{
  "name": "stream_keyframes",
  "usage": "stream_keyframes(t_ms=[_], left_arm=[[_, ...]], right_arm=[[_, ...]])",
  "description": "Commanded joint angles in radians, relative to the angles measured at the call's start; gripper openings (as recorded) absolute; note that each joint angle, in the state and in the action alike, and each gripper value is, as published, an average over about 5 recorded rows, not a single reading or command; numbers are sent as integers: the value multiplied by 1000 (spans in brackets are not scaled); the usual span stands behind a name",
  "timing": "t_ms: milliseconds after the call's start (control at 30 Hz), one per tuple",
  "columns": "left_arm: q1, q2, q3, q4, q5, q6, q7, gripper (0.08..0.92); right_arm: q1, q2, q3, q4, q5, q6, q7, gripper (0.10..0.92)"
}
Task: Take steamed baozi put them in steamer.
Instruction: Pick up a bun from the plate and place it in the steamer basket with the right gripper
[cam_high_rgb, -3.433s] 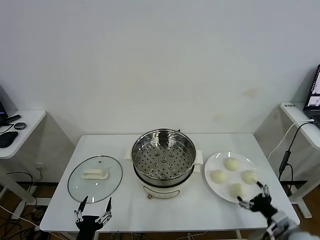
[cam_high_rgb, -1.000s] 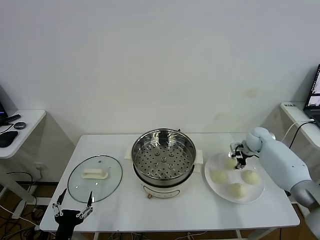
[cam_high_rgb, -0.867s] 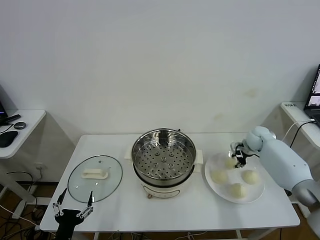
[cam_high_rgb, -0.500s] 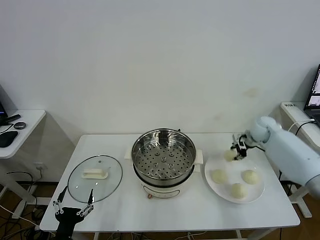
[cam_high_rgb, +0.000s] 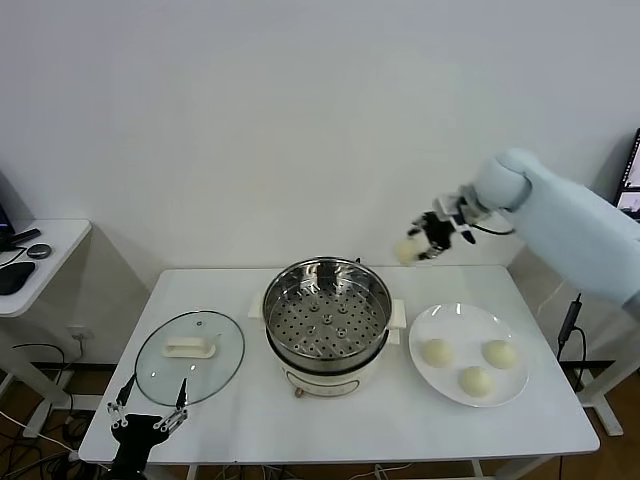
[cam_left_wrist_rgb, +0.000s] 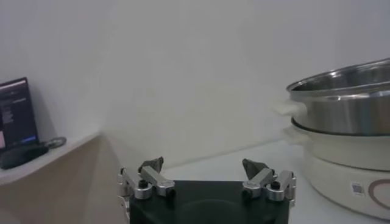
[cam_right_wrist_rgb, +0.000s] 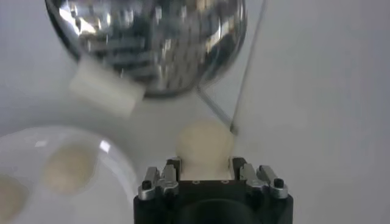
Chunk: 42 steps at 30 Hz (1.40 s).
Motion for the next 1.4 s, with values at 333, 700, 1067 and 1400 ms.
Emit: stream_keyframes(t_ms=[333, 700, 1067, 1400], left_arm=[[-4, -6, -32, -9, -34, 13, 5, 823], [-11, -10, -36, 5, -34, 14, 1, 823], [-20, -11, -34, 19, -30, 16, 2, 823], [-24, -13, -31, 23, -28, 17, 1, 823]], right_arm=[[86, 429, -282, -210, -93, 469, 9, 518], [23, 460, -262, -262, -313, 610, 47, 520], [-38, 464, -187, -332, -492, 670, 99, 526], [-69, 476, -140, -370, -527, 696, 154, 608]])
